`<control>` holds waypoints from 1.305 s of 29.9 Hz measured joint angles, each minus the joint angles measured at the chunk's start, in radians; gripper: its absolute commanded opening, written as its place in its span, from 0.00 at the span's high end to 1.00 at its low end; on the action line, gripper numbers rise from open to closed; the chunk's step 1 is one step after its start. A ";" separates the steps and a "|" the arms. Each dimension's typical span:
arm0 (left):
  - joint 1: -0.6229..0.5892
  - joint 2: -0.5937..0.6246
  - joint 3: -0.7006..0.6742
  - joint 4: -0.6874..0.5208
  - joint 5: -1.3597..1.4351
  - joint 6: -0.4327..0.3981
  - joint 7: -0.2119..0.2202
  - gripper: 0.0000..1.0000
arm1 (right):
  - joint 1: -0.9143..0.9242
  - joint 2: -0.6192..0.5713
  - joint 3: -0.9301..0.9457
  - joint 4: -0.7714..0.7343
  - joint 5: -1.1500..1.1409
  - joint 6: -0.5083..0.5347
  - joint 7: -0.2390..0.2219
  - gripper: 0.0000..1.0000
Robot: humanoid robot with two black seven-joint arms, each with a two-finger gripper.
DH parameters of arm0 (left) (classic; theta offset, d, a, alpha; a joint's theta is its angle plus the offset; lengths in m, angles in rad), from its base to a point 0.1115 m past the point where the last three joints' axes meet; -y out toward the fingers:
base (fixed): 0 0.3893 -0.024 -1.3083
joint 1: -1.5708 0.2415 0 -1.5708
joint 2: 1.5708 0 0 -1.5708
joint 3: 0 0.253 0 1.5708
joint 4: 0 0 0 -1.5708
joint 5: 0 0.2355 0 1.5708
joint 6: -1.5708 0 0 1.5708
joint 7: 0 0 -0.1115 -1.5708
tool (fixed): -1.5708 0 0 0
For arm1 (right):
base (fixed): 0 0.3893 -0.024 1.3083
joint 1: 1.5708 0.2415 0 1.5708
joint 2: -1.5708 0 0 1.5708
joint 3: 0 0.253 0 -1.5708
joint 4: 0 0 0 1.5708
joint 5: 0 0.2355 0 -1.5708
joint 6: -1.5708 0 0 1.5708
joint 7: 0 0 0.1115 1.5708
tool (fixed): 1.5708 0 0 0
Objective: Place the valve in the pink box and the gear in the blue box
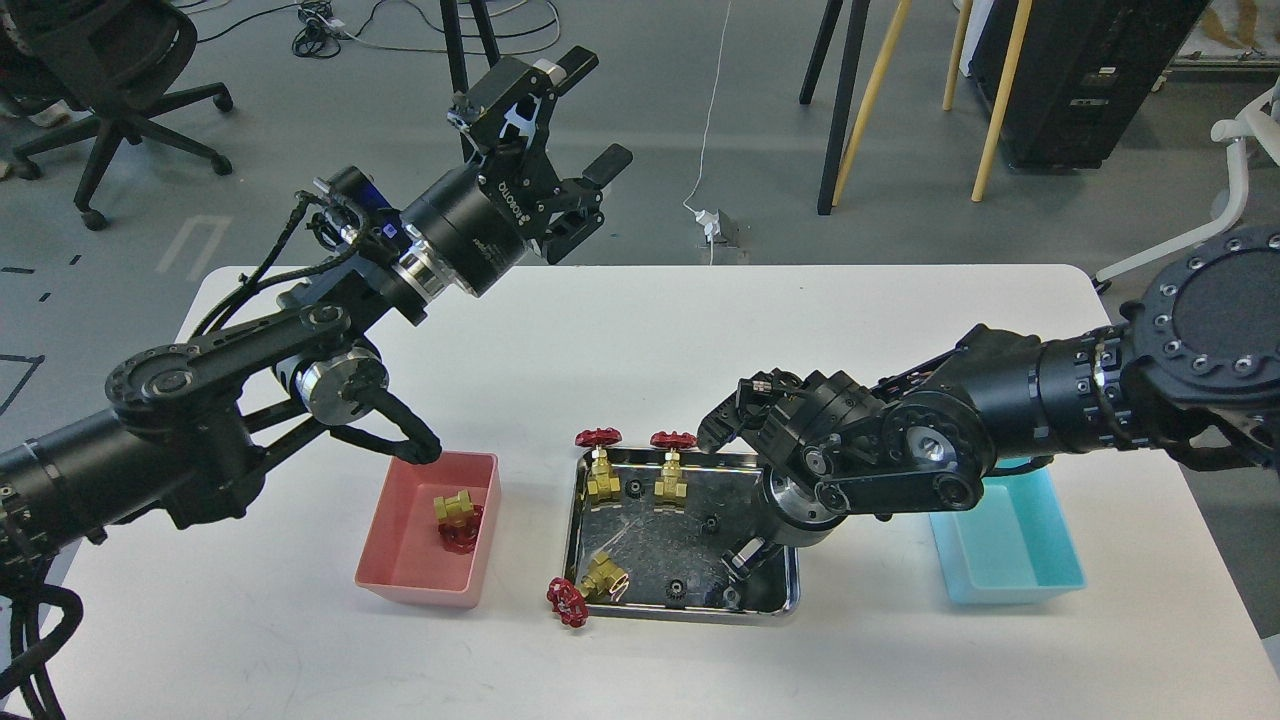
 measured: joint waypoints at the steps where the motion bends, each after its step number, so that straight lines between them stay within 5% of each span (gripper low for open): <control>1: 0.000 0.000 0.000 0.000 0.000 0.000 0.000 0.06 | 0.000 0.000 0.000 0.000 0.000 0.000 0.000 0.46; 39: 0.011 -0.005 0.002 0.004 0.002 -0.001 0.000 0.04 | 0.017 0.000 -0.001 0.013 0.068 0.000 0.008 0.41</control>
